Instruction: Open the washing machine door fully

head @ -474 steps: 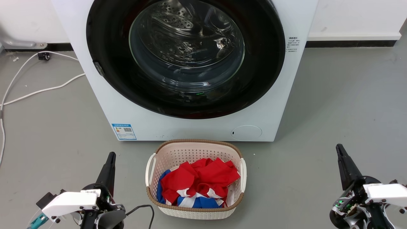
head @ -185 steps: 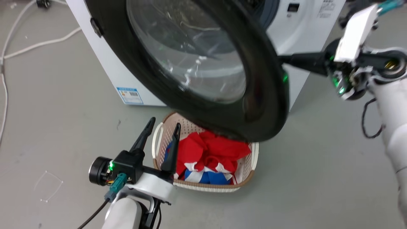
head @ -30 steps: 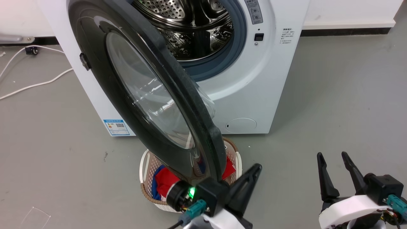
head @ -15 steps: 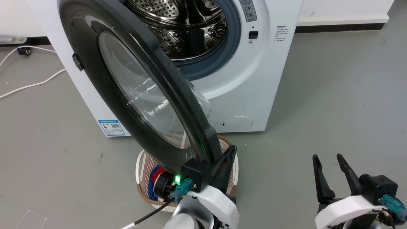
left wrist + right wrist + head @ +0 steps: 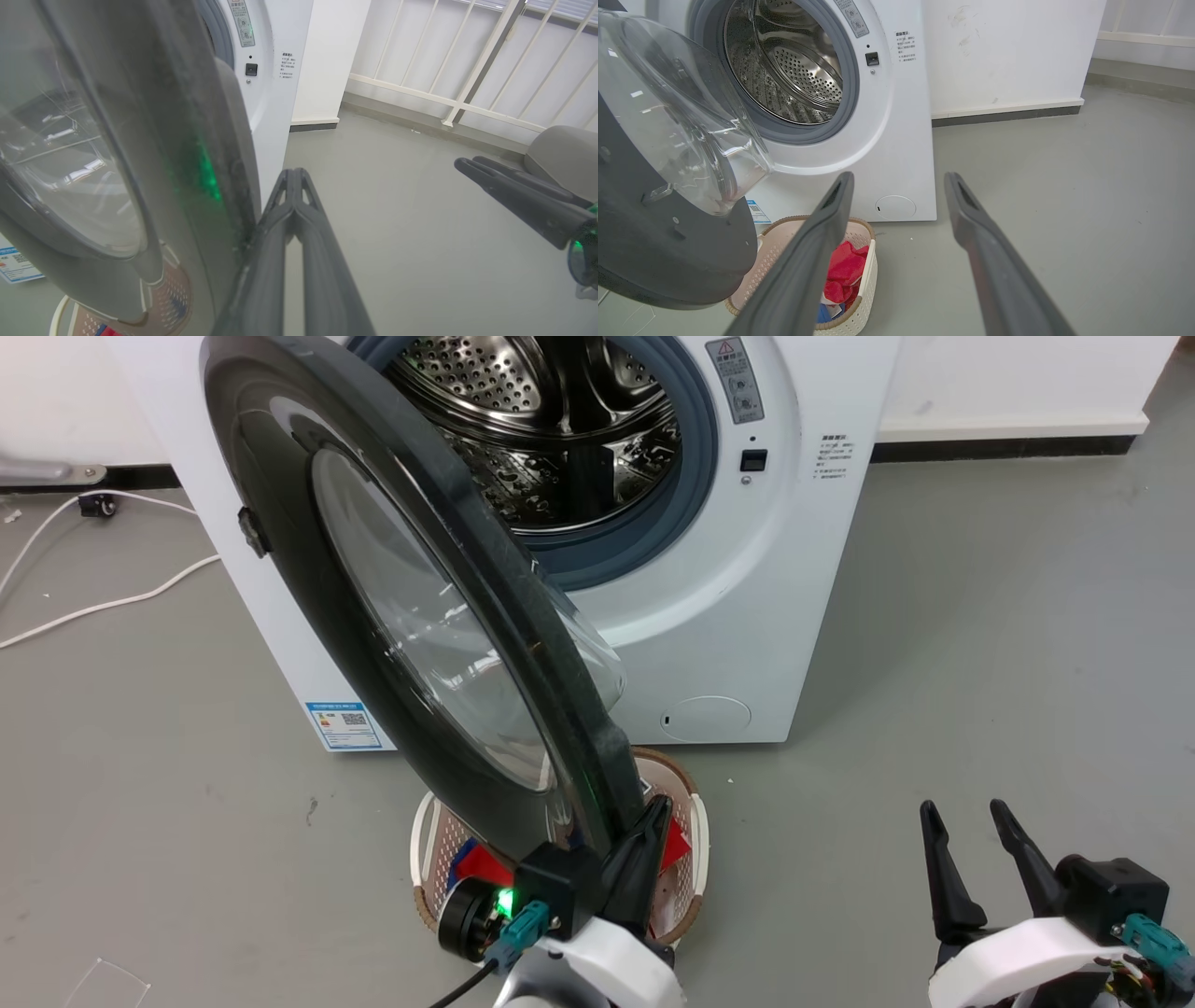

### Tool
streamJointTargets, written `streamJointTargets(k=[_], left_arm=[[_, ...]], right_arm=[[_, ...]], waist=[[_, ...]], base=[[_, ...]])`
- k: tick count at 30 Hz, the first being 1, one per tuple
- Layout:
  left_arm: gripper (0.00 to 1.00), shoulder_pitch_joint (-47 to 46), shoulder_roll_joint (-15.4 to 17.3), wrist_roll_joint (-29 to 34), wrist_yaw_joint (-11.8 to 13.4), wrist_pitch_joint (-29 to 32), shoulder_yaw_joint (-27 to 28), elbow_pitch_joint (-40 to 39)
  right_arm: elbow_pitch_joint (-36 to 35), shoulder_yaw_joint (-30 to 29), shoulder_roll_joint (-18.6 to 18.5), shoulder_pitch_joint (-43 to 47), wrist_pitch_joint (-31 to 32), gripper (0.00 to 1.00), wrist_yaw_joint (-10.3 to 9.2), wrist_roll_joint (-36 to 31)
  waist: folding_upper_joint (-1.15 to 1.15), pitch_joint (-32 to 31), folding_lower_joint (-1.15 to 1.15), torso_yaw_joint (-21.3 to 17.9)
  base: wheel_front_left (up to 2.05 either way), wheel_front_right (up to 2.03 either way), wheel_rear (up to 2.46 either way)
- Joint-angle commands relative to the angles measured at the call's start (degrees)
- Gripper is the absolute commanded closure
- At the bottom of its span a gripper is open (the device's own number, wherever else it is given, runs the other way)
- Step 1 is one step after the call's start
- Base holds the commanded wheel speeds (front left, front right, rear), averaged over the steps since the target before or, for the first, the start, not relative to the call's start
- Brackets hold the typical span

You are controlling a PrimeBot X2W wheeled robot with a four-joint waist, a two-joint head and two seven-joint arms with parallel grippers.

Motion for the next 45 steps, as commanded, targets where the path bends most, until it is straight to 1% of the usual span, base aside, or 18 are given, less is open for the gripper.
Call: streamJointTargets(k=[1,7,13,22,25,30,38,45], left_arm=[[1.00,0.5,1.6,0.1,1.2,-0.4,1.5,-0.4],[1.00,3.2,3.1,0.0,2.7,0.9,1.6,-4.4],[1.00,4.0,5.0,0.2,4.6,3.5,2.2,-5.7],[1.00,4.8,6.8,2.3,6.1,4.3,1.2,-10.1],[1.00,5.9,7.0,3.0,6.9,4.4,0.6,-12.4],[1.00,7.5,8.1,3.8,8.6,4.3,0.8,-16.0],[1.00,10.2,9.2,3.6,11.8,2.7,3.6,-21.3],[1.00,12.3,10.4,1.6,14.9,0.6,9.0,-24.1]], right_arm=[[0.0,-0.1,0.1,0.9,0.2,0.00,-0.01,0.3],[-0.6,-0.8,0.1,1.2,0.5,0.00,-0.01,0.4],[-0.5,-0.5,0.1,0.7,0.5,0.00,-0.01,1.2],[-0.4,-0.7,0.1,1.2,0.5,0.00,-0.01,1.4],[-0.5,-0.8,0.1,1.3,0.7,0.00,-0.01,1.5],[-0.7,-1.4,0.1,1.0,0.5,0.00,-0.01,0.9],[-1.2,-3.9,0.1,1.4,0.3,0.00,-0.01,0.5],[-2.0,-5.4,0.1,1.6,0.7,0.00,-0.01,0.0]], waist=[[0.00,-0.2,0.00,0.2],[0.00,-0.1,0.00,1.6],[0.00,0.3,0.00,2.8],[0.00,0.5,0.00,3.9],[0.00,1.0,0.00,4.8],[0.00,1.5,0.00,7.0],[0.00,1.8,0.00,11.8],[0.00,1.6,0.00,15.5]], base=[[0.00,0.00,0.00],[0.00,0.00,0.00],[0.00,0.00,0.00],[0.00,0.00,0.00],[0.00,0.00,0.00],[0.00,0.00,0.00],[0.00,0.00,0.00],[0.00,0.00,0.00]])
